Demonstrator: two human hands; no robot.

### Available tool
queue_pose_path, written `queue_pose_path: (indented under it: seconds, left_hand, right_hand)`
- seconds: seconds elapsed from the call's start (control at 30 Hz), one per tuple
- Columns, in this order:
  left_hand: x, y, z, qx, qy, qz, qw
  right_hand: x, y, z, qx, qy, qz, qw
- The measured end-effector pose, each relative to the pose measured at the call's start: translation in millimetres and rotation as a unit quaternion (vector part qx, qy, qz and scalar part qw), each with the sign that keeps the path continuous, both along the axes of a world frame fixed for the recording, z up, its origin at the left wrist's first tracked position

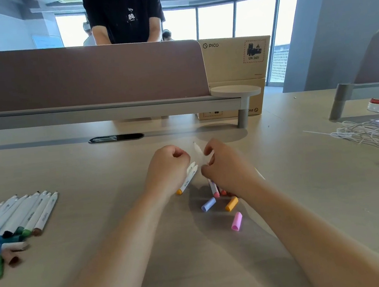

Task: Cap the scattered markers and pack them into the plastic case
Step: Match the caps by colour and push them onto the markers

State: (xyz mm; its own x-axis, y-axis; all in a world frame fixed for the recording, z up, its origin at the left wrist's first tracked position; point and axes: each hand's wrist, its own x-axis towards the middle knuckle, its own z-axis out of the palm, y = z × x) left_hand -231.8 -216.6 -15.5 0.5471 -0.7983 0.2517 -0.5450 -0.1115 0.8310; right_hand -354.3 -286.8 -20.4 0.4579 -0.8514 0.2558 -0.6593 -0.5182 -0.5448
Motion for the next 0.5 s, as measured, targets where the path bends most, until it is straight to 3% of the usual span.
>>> queue_pose_path:
  seconds: [0.07, 0.23, 0.5]
  left_hand:
    - [0, 4, 2, 0.079, -0.062, -0.069, 0.993]
    - [-8, 9, 3, 0.228, -0.156, -0.226, 0.934]
    - [-14, 7, -6, 0.236, -0.210, -0.219, 0.924]
  right_hand:
    - [-2, -4, -2, 0.016, -0.032, -0.018, 0.999]
    - [-10, -8, -3, 0.019, -0.032, -0.021, 0.999]
    - [-10, -5, -2, 0.018, -0.033, -0.001, 0.999]
